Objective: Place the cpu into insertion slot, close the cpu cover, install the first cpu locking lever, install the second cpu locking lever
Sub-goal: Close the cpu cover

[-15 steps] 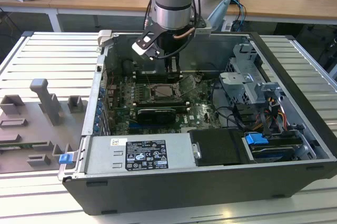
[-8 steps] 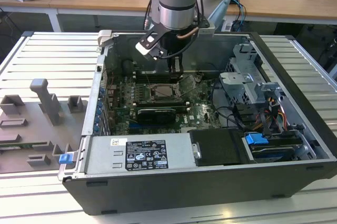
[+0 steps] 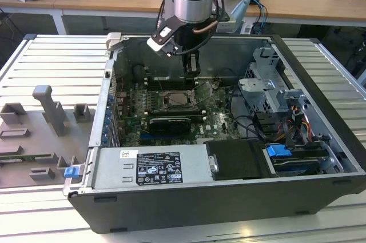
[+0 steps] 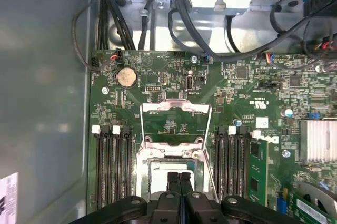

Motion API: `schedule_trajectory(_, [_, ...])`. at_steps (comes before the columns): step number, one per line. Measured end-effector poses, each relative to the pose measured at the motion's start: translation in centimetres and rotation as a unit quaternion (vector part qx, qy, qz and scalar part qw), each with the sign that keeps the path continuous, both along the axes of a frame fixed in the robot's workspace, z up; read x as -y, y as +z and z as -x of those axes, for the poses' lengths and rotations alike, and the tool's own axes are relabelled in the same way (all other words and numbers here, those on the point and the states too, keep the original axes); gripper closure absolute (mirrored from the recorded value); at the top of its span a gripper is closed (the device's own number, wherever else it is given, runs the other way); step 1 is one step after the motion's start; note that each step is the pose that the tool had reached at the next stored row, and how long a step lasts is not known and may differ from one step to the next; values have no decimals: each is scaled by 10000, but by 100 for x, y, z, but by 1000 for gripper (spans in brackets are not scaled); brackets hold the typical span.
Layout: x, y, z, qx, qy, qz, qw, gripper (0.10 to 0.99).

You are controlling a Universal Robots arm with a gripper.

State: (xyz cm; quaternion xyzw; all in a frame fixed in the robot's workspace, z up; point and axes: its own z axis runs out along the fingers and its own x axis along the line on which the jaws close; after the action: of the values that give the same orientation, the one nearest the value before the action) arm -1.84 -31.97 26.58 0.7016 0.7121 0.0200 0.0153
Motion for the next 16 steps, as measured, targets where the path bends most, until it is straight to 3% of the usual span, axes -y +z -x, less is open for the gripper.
schedule_trajectory(4, [0,63,-6,1,0,0,10000,980])
schedule_trajectory(16, [0,51,-290,-19,0,1,10000,980])
